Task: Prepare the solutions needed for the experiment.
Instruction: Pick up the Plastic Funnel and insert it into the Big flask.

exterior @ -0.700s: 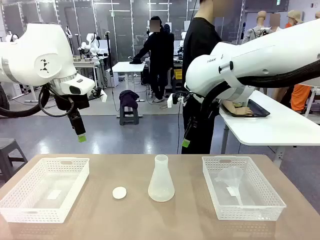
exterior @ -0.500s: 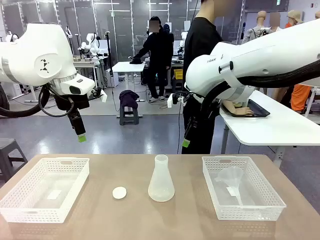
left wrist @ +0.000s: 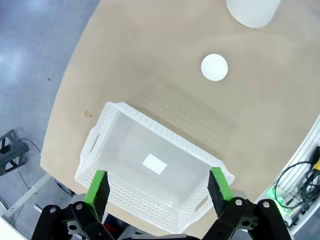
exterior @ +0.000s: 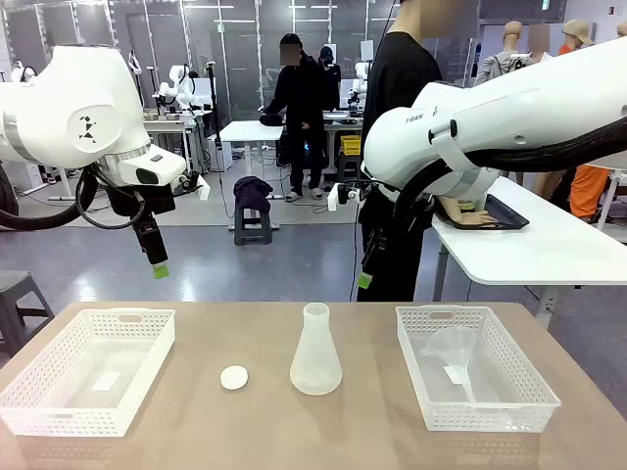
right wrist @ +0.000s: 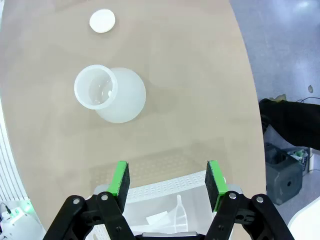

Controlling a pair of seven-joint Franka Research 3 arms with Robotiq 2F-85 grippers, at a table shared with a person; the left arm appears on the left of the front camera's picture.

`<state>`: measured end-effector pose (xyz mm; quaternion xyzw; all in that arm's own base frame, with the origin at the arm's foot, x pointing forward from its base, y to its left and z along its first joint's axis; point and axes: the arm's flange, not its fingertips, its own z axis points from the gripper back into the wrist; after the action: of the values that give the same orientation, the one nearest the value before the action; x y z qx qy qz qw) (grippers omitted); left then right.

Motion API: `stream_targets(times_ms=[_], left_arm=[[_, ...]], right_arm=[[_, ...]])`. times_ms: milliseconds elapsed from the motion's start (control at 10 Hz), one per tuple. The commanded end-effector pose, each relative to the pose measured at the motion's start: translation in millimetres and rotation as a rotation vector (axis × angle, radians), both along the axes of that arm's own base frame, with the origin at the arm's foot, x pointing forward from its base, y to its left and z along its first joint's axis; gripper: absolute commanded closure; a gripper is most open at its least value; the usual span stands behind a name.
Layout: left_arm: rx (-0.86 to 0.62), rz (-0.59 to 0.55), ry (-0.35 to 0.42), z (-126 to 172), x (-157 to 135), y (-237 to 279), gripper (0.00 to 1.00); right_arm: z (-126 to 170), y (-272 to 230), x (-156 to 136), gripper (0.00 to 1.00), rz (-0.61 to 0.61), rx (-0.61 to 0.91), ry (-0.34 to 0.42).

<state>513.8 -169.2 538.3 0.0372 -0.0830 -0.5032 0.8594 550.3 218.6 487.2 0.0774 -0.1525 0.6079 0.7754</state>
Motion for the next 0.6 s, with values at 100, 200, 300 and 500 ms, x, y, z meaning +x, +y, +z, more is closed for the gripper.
stream_targets(times_ms=[100,200,300,500], left_arm=[[0.000,0.000,-0.001,0.3,0.0,0.1,0.00],[0.000,0.000,-0.001,0.3,0.0,0.1,0.00],[0.000,0.000,-0.001,0.3,0.0,0.1,0.00],[0.000,0.000,-0.001,0.3,0.0,0.1,0.00]], right_arm=[[0.0,0.0,0.0,0.23,0.000,0.000,0.000],[0.0,0.0,0.0,0.23,0.000,0.000,0.000],[0.0,0.0,0.0,0.23,0.000,0.000,0.000],[0.0,0.0,0.0,0.23,0.000,0.000,0.000]])
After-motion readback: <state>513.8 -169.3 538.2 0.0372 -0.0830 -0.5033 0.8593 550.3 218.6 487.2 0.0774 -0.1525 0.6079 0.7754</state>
